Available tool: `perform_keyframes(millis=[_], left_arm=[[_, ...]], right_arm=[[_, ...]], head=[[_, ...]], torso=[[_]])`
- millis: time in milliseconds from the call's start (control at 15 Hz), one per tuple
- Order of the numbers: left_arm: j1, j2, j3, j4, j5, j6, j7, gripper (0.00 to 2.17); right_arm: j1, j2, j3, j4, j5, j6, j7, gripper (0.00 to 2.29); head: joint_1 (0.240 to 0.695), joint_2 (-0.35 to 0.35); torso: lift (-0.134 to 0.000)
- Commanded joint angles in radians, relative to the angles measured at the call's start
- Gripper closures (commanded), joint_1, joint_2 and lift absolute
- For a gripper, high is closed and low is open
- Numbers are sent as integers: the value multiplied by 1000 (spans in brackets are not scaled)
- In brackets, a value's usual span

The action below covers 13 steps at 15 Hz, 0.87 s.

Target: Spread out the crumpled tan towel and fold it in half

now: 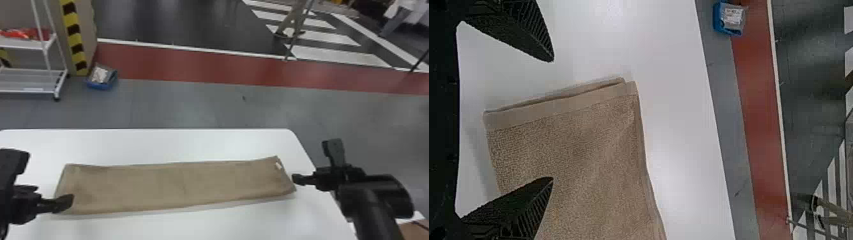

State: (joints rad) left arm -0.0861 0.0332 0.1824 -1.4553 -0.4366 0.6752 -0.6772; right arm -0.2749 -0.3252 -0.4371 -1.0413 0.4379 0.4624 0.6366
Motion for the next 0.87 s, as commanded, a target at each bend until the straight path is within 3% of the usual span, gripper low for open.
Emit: perform_keyframes(millis=[0,800], left_arm=[[3,1,2,-10,1,2,-1,29],[3,4,9,-10,-1,2,-2,29]], right_arm=[[3,0,0,-5,-2,3,0,36],[8,3,3,-26,-10,22,0,36]], head=[[695,-279],[695,-273]], torso=[[0],[0]])
